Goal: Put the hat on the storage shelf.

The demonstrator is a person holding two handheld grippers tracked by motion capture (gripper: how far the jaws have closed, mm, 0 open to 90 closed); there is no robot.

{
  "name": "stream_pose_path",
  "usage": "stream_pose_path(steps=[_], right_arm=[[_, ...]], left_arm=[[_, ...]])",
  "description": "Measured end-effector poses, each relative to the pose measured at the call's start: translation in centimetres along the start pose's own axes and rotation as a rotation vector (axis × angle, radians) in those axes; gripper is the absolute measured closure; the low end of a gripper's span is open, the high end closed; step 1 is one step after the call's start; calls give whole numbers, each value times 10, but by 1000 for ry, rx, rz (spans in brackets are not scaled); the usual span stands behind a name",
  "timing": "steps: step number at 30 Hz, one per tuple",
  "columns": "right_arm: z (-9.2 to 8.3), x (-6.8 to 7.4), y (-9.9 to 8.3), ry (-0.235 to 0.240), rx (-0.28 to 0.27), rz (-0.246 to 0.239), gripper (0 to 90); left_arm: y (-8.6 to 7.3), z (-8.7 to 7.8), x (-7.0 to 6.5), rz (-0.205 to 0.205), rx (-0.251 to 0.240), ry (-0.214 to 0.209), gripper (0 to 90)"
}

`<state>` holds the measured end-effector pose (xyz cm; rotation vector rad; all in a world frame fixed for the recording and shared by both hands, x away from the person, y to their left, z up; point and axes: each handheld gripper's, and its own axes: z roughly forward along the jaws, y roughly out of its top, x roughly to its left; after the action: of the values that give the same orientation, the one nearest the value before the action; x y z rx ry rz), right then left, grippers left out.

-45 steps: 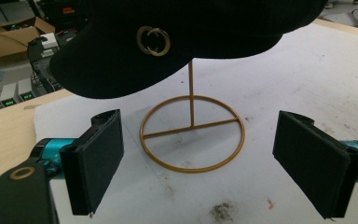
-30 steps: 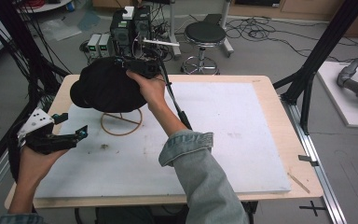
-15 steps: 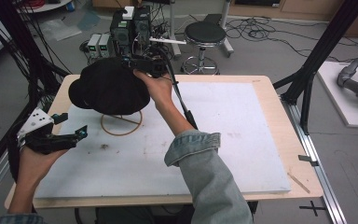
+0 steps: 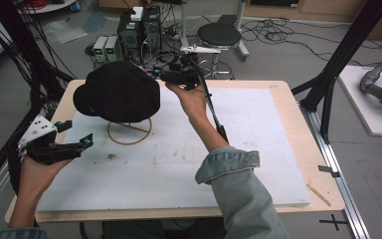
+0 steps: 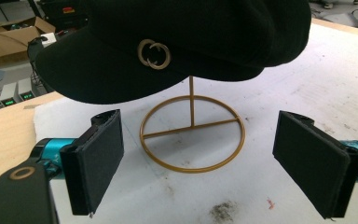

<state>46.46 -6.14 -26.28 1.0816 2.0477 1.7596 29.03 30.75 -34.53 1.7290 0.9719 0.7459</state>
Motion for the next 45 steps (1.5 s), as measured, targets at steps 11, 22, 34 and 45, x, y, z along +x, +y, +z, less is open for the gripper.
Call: stream_pose_path(steps=[11, 22, 34, 45], right_arm=[[-59, -23, -30, -145, 6, -42, 263], [-118, -37, -65, -258, -2, -91, 199], [-178, -52, -111, -386, 8, -65, 119], [-202, -69, -145, -442, -13, -34, 109]], left_arm=[[-2, 7, 0, 5, 24, 0, 166], [-2, 13, -2, 2, 31, -1, 166], [-2, 18, -3, 2, 42, -2, 166], [-4, 19, -2, -4, 43, 2, 165]])
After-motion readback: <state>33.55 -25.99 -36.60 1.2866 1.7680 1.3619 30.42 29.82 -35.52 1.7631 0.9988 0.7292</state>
